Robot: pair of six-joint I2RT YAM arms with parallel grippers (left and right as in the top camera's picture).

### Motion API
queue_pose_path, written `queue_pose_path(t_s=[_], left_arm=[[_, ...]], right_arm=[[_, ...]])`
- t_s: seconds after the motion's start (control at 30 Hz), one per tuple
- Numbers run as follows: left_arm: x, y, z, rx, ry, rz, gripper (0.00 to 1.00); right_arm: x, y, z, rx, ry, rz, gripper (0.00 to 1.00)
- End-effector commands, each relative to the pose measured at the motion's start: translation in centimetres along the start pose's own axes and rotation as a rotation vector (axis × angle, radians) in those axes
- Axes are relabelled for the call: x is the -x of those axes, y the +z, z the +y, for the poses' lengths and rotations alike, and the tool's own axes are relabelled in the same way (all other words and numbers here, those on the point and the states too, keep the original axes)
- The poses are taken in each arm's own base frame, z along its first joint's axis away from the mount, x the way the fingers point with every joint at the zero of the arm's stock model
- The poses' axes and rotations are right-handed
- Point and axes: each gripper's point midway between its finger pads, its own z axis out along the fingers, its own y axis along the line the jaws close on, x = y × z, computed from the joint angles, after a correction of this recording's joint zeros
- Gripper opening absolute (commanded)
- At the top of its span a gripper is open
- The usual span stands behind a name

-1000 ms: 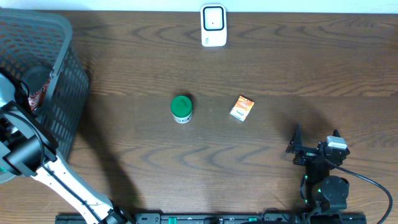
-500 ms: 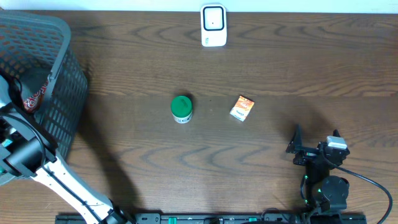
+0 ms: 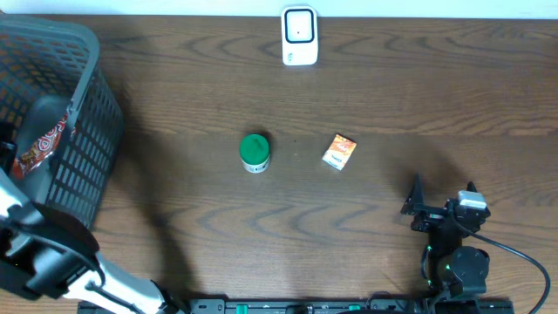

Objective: Scan the item barcode
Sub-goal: 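Reach into the basket and grasp the mint-green ZAPPY wipes pack, then carry the wipes pack to the scanner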

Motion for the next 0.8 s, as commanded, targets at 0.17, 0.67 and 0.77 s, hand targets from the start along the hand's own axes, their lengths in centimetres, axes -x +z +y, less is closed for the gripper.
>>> queue_pose_path(t_s=[0.17,0.67,0.77], left_arm=[[-6.7,-7.9,-5.1,-0.418,0.143,0.15,0.07],[-17.7,-24.6,-8.2,-0.993,0.479,0.014,0.07],[-20.2,-26.9,-8.1,-1.072,0.541,0.016,0.07]], right_arm=[[-0.1,0.0,0.0,-0.004,-0.012,-0.002,0.99],[-0.1,0.0,0.0,-0.004,-0.012,-0.002,0.99],[-0.1,0.0,0.0,-0.004,-0.012,-0.002,0.99]])
